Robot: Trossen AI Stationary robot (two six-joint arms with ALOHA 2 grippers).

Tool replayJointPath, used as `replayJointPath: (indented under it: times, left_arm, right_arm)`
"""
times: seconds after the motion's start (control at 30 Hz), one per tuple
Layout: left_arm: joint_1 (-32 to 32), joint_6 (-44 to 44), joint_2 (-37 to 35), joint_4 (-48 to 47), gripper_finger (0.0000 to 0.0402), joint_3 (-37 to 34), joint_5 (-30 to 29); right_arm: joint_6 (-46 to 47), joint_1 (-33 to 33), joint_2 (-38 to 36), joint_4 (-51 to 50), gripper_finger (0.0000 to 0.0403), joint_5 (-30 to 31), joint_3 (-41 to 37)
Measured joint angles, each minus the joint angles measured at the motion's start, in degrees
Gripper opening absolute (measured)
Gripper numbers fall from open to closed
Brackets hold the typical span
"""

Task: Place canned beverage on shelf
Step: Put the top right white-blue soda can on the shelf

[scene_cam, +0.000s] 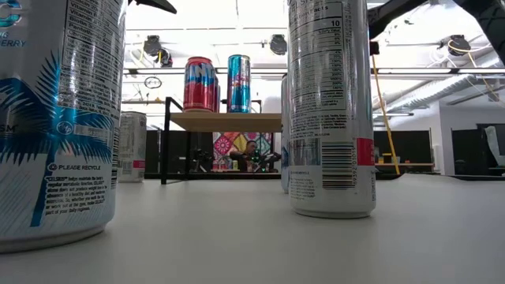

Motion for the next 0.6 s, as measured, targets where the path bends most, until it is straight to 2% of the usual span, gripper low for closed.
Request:
replayJointPath:
  times: [0.27,0.6]
  left_arm:
    - [0.0,0.0,0.0,0.0,0.0372,0.0,0.0]
    - [0.0,0.4,0.0,0.0,0.0372,0.0,0.0]
  right_arm:
    - [0.0,0.0,0.0,0.1,0.0222,-0.2,0.0]
    - [-1.6,1.4,0.1,0.9,0.023,-2.0,0.0]
